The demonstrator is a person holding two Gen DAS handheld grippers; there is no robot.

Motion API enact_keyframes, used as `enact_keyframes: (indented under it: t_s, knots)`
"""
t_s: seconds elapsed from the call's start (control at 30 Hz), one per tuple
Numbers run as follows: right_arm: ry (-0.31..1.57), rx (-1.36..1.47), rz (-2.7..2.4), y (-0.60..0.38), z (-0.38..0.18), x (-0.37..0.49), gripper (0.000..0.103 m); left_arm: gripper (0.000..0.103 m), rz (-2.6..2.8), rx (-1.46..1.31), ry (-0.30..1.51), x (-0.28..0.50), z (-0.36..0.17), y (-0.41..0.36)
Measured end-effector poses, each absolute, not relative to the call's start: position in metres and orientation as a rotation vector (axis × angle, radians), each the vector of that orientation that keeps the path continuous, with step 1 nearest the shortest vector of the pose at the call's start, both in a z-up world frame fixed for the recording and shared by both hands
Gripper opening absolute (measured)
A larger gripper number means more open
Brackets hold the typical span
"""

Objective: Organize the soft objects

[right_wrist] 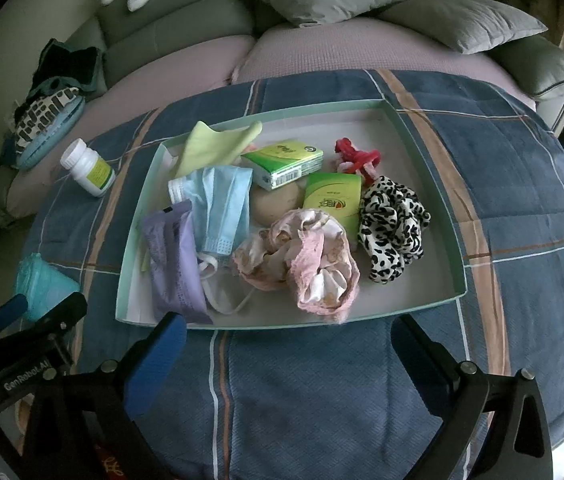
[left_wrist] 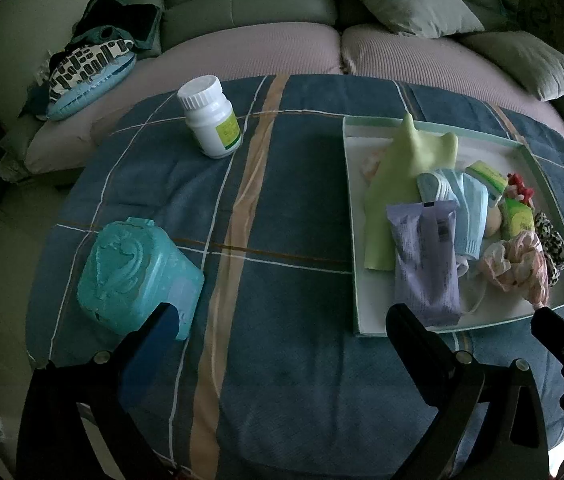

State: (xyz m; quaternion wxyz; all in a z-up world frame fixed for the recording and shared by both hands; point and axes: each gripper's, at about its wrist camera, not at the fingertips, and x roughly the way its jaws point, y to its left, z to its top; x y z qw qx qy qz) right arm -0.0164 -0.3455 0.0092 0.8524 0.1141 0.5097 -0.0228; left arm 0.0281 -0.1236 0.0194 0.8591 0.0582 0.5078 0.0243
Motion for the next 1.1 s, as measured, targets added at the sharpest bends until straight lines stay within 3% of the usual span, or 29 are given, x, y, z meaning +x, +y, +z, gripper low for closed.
enact_keyframes:
  t_s: [1.1]
  knots:
    - [1.078, 0.240, -0.044, -0.3432, 0.0074, -0.0168, 0.103, 0.103, 0.074, 0.152, 1.044, 0.0267, 0.0210, -0.1251]
